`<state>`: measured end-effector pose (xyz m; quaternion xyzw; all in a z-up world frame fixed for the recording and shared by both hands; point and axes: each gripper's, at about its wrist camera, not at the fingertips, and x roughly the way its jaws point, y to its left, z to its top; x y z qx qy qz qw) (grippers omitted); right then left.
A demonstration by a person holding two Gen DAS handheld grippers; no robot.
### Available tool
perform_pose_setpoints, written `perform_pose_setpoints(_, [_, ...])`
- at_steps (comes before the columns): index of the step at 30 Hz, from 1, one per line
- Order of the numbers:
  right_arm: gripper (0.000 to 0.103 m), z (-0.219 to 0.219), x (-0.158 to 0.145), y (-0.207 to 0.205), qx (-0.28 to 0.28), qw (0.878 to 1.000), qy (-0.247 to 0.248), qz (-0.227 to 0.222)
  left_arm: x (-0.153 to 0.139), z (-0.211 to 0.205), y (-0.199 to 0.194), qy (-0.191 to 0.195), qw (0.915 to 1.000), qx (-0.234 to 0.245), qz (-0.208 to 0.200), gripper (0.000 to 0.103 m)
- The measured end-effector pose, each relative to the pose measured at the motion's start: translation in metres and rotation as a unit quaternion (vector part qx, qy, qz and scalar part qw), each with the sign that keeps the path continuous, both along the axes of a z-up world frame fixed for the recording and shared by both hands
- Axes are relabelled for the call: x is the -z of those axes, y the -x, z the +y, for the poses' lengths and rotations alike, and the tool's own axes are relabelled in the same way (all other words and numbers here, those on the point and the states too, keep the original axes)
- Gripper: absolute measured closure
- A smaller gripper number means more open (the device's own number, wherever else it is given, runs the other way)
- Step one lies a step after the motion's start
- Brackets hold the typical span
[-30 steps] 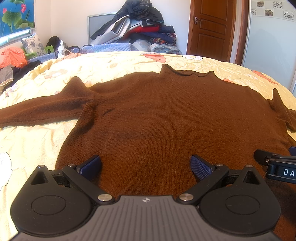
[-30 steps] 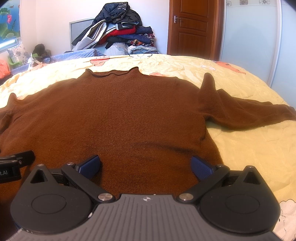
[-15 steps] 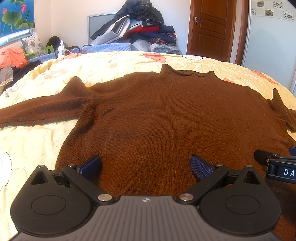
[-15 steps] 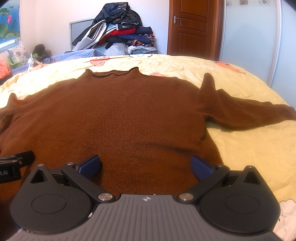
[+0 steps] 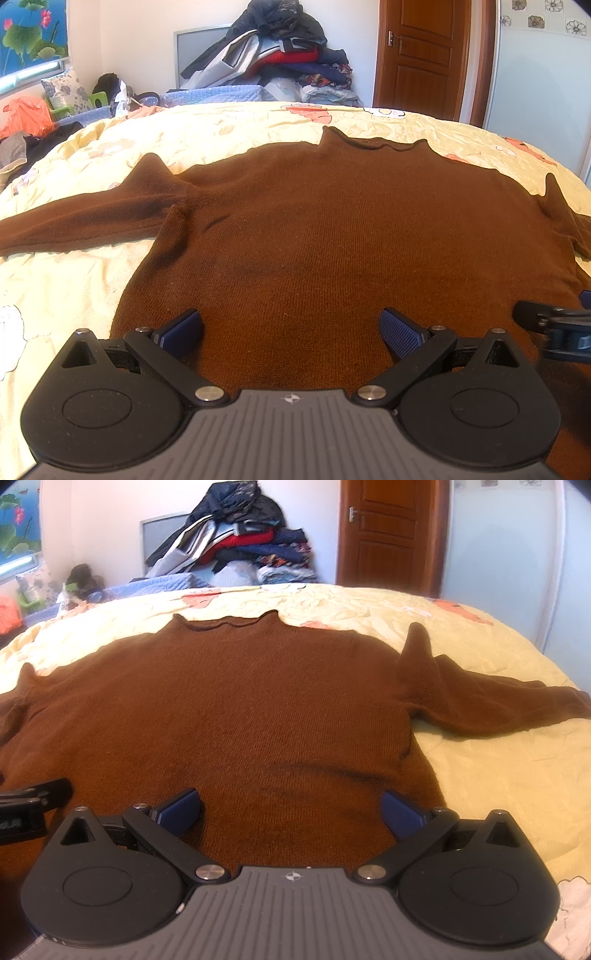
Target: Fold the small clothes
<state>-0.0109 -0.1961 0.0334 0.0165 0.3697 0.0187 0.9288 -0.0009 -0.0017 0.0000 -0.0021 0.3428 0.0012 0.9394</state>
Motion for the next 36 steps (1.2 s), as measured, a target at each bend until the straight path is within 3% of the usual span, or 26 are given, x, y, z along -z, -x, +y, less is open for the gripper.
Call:
perform_pose_setpoints(3, [0.000, -0.022, -0.015, -0.008, -0.024, 0.997, -0.066, 0.025, -0.001, 0.000, 0.000, 0.001, 1.0000, 0.001, 0.000, 0.000])
perform_pose_setpoints(4, [0.000, -0.048, -0.028, -0.007, -0.019, 0.991, -0.131, 0.005, -0.001, 0.001, 0.001, 0.002, 1.0000, 0.001, 0.000, 0.000])
perform_pose_setpoints(7, [0.000, -0.126, -0.050, -0.001, 0.049, 0.968, -0.231, -0.084, -0.001, 0.001, 0.001, 0.002, 1.0000, 0.001, 0.000, 0.000])
perform_pose_setpoints(8, [0.000, -0.153, -0.052, -0.003, 0.081, 0.961, -0.245, -0.100, -0.001, 0.001, 0.001, 0.002, 1.0000, 0.001, 0.000, 0.000])
perform_pose_setpoints(10, [0.000, -0.204, -0.052, -0.015, 0.133, 0.950, -0.267, -0.091, -0.001, 0.001, 0.001, 0.002, 1.0000, 0.001, 0.000, 0.000])
perform_pose_setpoints(11, [0.000, -0.241, -0.048, -0.024, 0.181, 0.938, -0.284, -0.079, -0.001, 0.001, 0.001, 0.002, 1.0000, 0.001, 0.000, 0.000])
perform_pose_setpoints(15, [0.002, -0.335, -0.034, -0.042, 0.294, 0.910, -0.284, -0.071, -0.001, 0.001, 0.001, 0.001, 1.0000, 0.001, 0.000, 0.000])
perform_pose_setpoints(18, [0.009, -0.379, -0.020, -0.050, 0.345, 0.892, -0.284, -0.061, -0.001, 0.001, 0.001, 0.001, 1.0000, 0.001, 0.000, 0.000])
perform_pose_setpoints(23, [0.017, -0.407, 0.010, -0.048, 0.362, 0.851, -0.368, -0.092, -0.001, 0.001, 0.001, 0.002, 1.0000, 0.001, 0.000, 0.000])
perform_pose_setpoints(25, [0.019, -0.409, 0.014, -0.053, 0.353, 0.848, -0.382, -0.100, -0.001, 0.001, 0.001, 0.002, 1.0000, 0.001, 0.000, 0.000])
perform_pose_setpoints(30, [0.026, -0.417, 0.015, -0.068, 0.339, 0.853, -0.384, -0.105, -0.001, 0.001, 0.001, 0.002, 1.0000, 0.001, 0.000, 0.000])
perform_pose_setpoints(33, [0.055, -0.419, 0.020, -0.080, 0.333, 0.855, -0.387, -0.094, -0.001, 0.001, 0.001, 0.002, 1.0000, 0.001, 0.000, 0.000])
perform_pose_setpoints(35, [0.085, -0.420, 0.027, -0.081, 0.337, 0.858, -0.377, -0.089, -0.001, 0.001, 0.001, 0.002, 1.0000, 0.001, 0.000, 0.000])
perform_pose_setpoints(36, [0.089, -0.420, 0.028, -0.081, 0.343, 0.861, -0.366, -0.087, -0.001, 0.001, 0.001, 0.002, 1.0000, 0.001, 0.000, 0.000])
